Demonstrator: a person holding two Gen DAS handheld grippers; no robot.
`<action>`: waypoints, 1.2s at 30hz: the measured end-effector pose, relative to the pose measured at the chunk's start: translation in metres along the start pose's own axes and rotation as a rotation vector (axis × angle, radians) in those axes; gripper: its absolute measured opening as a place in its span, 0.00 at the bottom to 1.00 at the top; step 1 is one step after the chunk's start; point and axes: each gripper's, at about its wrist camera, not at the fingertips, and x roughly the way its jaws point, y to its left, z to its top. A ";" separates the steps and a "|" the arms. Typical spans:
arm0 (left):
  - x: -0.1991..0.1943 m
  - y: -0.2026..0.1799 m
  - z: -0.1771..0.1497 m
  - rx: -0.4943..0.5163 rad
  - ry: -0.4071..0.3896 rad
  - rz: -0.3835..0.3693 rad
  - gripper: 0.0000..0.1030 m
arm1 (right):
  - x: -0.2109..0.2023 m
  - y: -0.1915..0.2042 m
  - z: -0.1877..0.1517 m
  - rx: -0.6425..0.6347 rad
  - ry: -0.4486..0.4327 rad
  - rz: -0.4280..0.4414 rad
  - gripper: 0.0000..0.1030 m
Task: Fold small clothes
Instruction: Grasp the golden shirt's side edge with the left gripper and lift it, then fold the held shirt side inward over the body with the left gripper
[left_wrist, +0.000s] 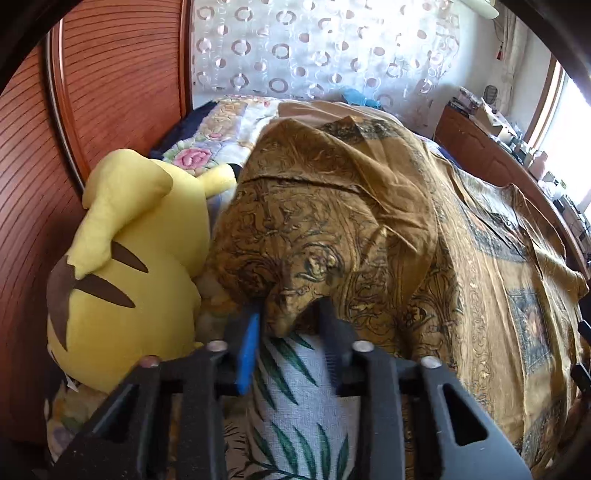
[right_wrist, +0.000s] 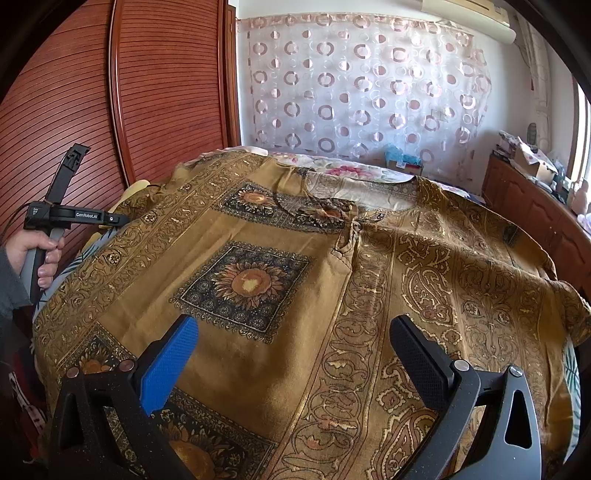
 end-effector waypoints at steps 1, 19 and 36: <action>-0.004 0.000 0.000 0.006 -0.012 0.010 0.12 | 0.002 0.002 0.000 -0.001 -0.002 -0.002 1.00; -0.089 -0.123 0.030 0.277 -0.253 -0.129 0.04 | 0.001 -0.003 -0.004 0.047 -0.022 -0.003 1.00; -0.074 -0.077 0.007 0.198 -0.224 -0.039 0.72 | 0.003 -0.007 -0.006 0.052 -0.025 0.011 1.00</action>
